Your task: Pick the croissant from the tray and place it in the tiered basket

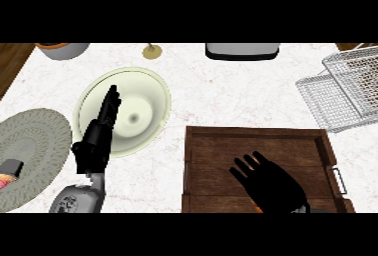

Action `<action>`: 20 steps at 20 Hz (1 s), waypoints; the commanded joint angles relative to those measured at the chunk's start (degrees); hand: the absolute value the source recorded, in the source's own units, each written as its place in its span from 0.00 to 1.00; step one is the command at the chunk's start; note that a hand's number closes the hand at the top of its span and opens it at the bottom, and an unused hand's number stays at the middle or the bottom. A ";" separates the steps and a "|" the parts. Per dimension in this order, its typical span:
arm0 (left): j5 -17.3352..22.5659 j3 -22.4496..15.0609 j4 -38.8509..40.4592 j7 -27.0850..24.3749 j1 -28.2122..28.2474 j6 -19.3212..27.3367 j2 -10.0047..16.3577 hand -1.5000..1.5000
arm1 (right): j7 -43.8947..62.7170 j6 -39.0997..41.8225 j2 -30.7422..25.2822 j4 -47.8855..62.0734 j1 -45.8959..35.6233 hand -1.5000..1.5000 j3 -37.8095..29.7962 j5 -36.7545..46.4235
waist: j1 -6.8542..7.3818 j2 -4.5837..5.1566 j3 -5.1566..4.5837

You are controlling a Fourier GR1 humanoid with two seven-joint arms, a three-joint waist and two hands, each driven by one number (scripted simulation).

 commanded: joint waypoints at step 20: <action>0.80 4.27 1.42 -1.18 -1.59 -3.50 0.69 0.50 | -13.50 -17.88 5.63 13.33 3.42 1.00 -2.67 13.46 | 0.06 0.09 0.01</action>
